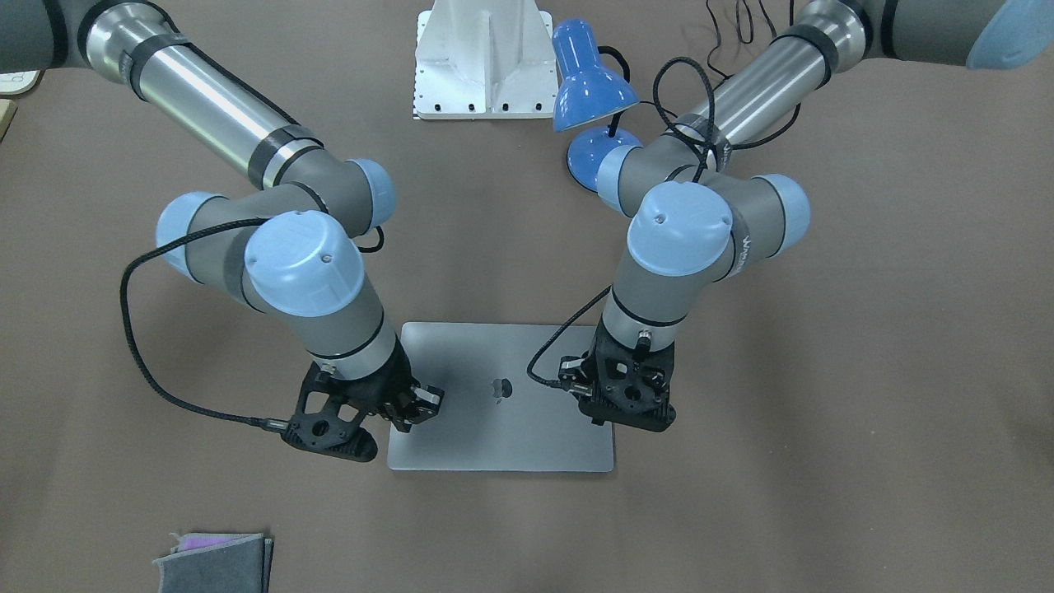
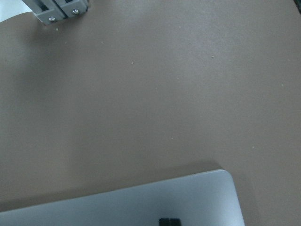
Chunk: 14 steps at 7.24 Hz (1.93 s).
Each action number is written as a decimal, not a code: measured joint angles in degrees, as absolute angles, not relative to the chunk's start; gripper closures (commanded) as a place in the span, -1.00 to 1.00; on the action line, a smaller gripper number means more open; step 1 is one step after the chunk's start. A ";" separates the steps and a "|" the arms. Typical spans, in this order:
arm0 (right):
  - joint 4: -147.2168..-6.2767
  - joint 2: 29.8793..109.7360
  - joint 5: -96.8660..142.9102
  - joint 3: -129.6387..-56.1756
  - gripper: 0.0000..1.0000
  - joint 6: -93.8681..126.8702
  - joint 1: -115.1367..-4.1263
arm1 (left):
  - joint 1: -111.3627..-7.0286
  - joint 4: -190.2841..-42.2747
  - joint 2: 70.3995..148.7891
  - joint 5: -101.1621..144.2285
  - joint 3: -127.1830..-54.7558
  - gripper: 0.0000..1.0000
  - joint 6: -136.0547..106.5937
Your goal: Close laptop
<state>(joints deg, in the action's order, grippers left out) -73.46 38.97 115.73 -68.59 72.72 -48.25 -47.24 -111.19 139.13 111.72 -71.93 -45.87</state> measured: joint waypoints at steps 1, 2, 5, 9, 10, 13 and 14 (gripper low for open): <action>-78.39 42.42 116.13 -74.99 -1.00 68.73 -49.27 | -48.67 -107.49 136.29 114.96 -77.88 -0.96 -45.68; -83.17 47.72 116.31 -83.44 -1.00 63.74 -50.24 | -50.88 -101.59 133.45 118.64 -84.65 -0.96 -43.78; -89.37 68.71 118.69 -106.48 -1.00 46.86 -55.91 | -60.05 -80.90 124.12 124.14 -104.01 -0.96 -27.86; -92.47 94.24 127.86 -113.56 -1.00 6.92 -76.49 | -80.42 -73.55 105.20 134.81 -106.86 -0.97 5.96; -92.51 98.44 128.68 -111.92 -1.00 -1.30 -81.38 | -83.33 -73.40 101.35 135.11 -104.97 -0.97 10.43; -92.10 106.28 128.14 -105.59 -1.00 -13.43 -90.07 | -88.28 -74.73 93.26 135.27 -100.89 -0.97 13.24; -91.77 107.14 127.97 -104.48 -1.00 -13.87 -90.77 | -89.17 -75.02 92.00 135.22 -100.13 -0.97 13.08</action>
<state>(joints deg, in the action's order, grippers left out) -91.77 107.14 127.97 -104.48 -13.87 -90.77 -89.17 -75.02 92.00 135.22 -100.13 13.08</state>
